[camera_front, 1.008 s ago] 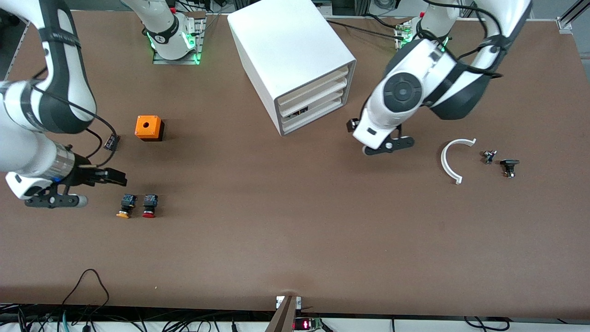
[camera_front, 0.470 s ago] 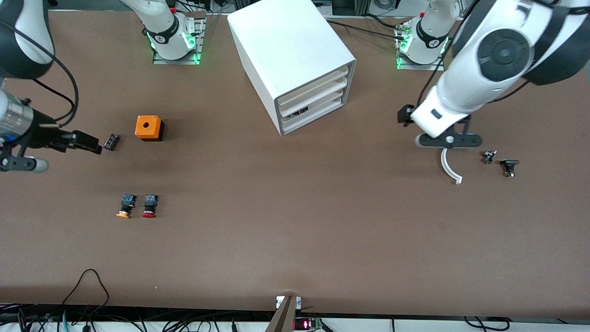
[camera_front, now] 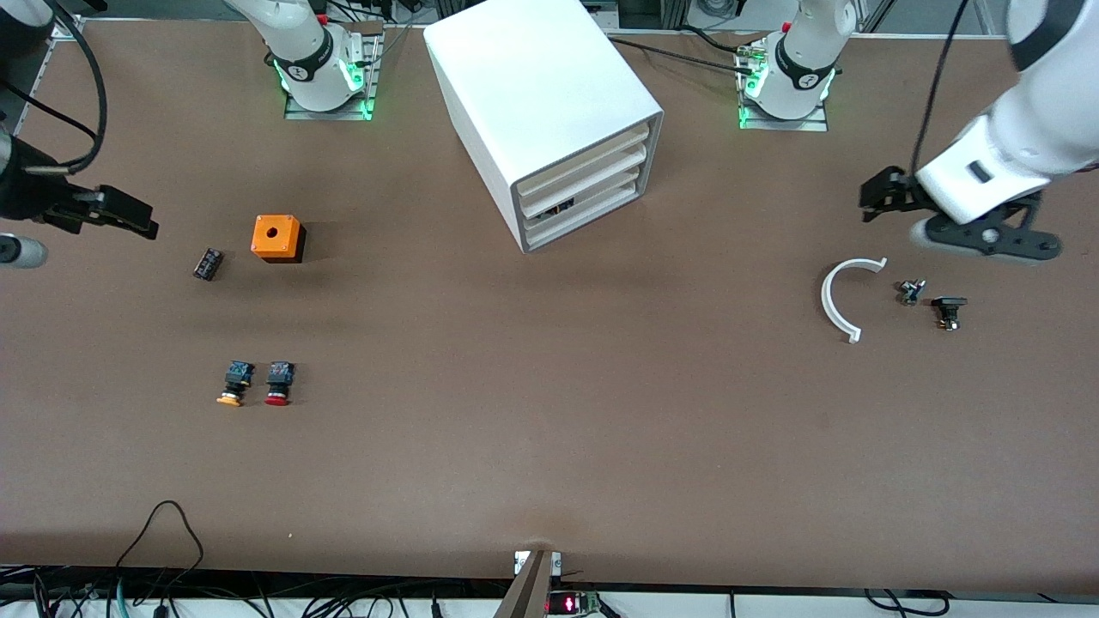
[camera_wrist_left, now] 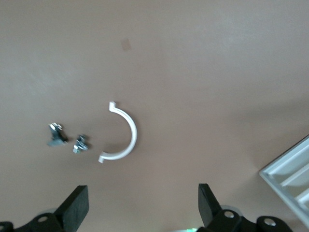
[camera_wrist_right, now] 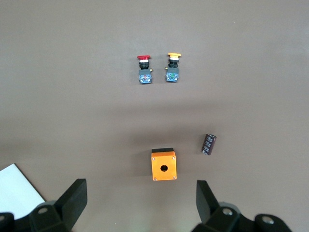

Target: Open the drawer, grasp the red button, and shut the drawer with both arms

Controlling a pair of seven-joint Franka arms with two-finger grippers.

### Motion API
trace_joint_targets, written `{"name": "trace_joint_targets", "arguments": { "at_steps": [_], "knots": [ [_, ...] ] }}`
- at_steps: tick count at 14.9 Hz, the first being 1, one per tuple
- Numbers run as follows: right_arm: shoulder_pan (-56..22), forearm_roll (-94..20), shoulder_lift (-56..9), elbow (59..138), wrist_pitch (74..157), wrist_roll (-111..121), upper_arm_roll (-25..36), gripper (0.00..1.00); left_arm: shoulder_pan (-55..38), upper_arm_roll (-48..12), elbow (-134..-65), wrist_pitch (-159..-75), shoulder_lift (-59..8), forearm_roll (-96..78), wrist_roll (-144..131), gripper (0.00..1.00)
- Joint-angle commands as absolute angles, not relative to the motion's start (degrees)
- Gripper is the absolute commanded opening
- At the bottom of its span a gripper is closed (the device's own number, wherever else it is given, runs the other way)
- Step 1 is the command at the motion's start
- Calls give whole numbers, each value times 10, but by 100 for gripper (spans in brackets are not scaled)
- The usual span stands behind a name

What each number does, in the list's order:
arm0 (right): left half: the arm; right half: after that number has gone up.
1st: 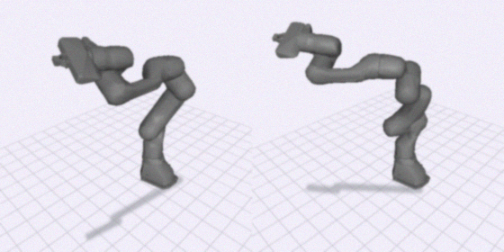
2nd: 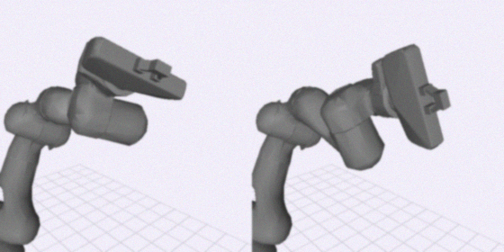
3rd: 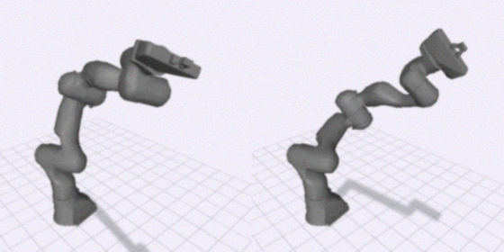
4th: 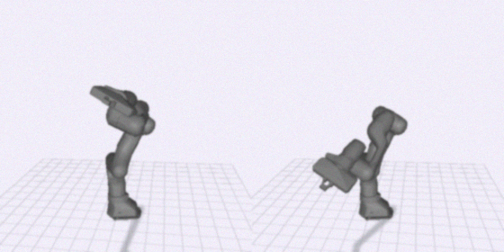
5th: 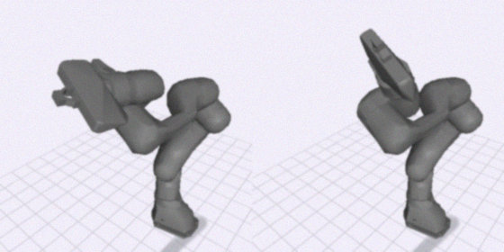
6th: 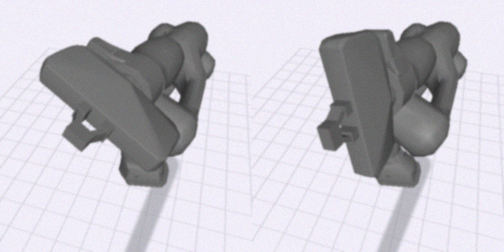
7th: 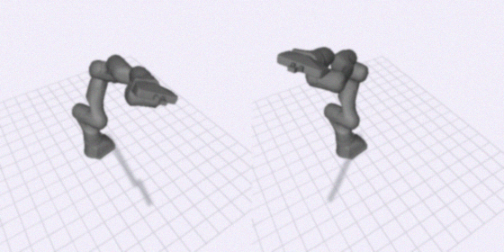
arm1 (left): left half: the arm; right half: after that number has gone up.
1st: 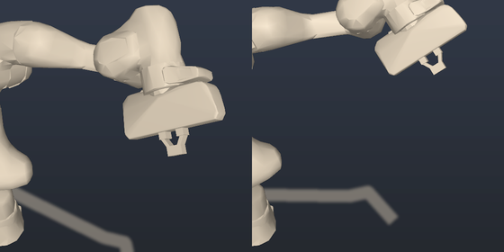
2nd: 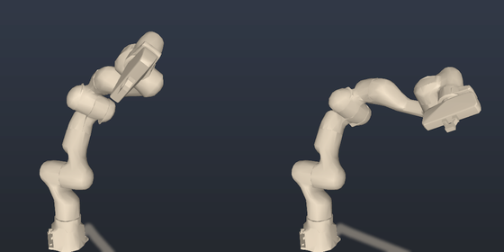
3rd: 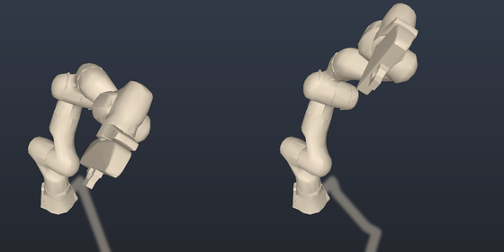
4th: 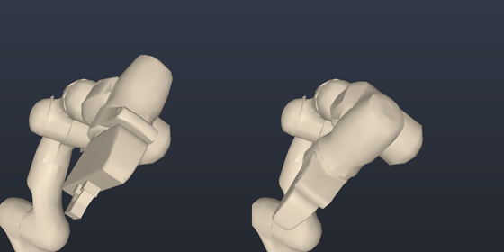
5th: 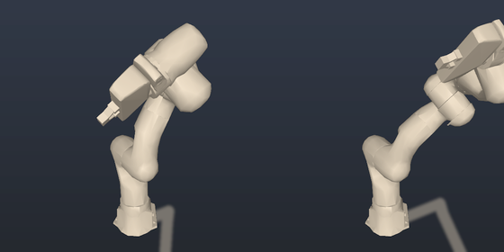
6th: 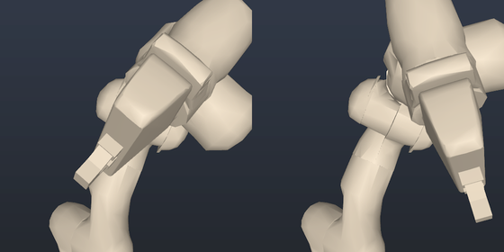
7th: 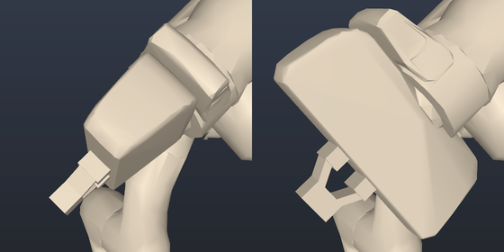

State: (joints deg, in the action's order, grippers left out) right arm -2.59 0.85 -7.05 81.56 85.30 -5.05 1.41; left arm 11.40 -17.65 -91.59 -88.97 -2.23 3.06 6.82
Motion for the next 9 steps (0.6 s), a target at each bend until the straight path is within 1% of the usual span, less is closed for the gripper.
{"name": "trace_joint_targets", "arguments": {
  "at_steps": [1, 2, 3, 4, 6, 9],
  "knots": [
    [-26, 18, -57, 813, 842, -58, 12, 100, 47, -65, -977, -948, 11, 15, 148, 100],
    [-26, 18, -57, 812, 842, -57, 11, 100, 27, -36, -994, -981, 14, 15, 147, 100],
    [-26, 18, -57, 803, 845, -51, 11, 100, 22, -26, -1008, -1011, 21, 15, 146, 100],
    [-26, 18, -59, 786, 843, -44, 10, 100, 22, -26, -1011, -1020, 23, 15, 142, 100],
    [-30, 18, -59, 773, 843, -46, 7, 100, 17, -26, -1004, -1020, 24, 6, 109, 100],
    [-30, 18, -59, 773, 842, -47, 6, 100, 4, -26, -999, -962, 28, 4, 80, 100]
  ]
}}
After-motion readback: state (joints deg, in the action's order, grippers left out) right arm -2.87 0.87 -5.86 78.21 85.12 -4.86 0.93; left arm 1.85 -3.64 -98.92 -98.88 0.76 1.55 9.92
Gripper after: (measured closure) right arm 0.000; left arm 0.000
